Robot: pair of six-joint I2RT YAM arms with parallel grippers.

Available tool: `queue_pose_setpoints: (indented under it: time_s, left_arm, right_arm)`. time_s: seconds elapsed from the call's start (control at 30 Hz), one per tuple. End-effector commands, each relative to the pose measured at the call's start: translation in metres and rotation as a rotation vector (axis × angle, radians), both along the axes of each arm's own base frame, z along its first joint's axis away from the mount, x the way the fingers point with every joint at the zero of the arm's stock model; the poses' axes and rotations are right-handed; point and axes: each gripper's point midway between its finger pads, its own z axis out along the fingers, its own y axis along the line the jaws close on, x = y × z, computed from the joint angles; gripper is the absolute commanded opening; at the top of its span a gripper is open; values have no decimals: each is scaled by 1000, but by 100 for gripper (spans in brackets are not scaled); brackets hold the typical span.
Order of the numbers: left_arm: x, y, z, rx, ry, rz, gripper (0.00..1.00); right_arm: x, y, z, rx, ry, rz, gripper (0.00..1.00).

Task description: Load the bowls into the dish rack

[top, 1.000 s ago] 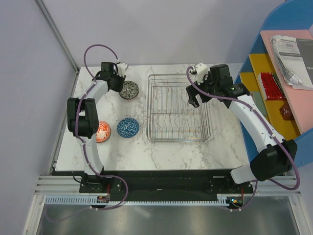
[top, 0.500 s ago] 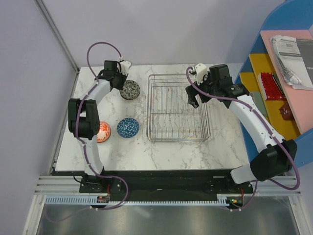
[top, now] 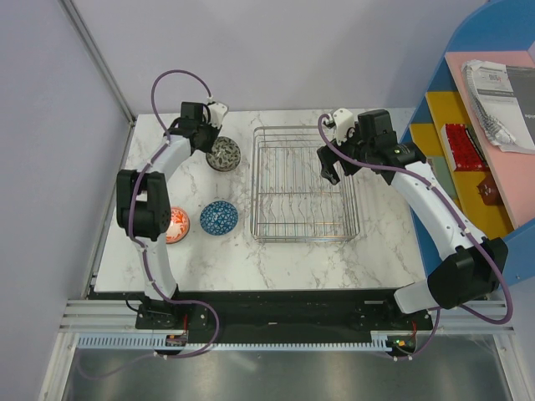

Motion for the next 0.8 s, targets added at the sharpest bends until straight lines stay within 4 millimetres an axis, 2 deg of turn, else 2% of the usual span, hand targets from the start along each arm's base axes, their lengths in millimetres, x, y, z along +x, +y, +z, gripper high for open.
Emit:
queue_pose_setpoints:
  time_s: [0.0, 0.5, 0.63, 0.73, 0.77]
  left_arm:
    - [8, 9, 66, 48, -149, 4, 2]
    - [-7, -11, 97, -64, -168, -67, 2]
    - [-21, -24, 128, -139, -198, -119, 2]
    - [-31, -34, 143, -182, -211, -165, 2]
    - [-37, -36, 156, -192, -234, -180, 2]
  right_arm:
    - [0, 6, 9, 23, -13, 12, 98]
    - [0, 9, 6, 28, 0, 23, 98]
    - [0, 18, 9, 61, 16, 50, 98]
    - [-3, 32, 18, 124, 26, 103, 98]
    - [-4, 36, 25, 150, 25, 115, 98]
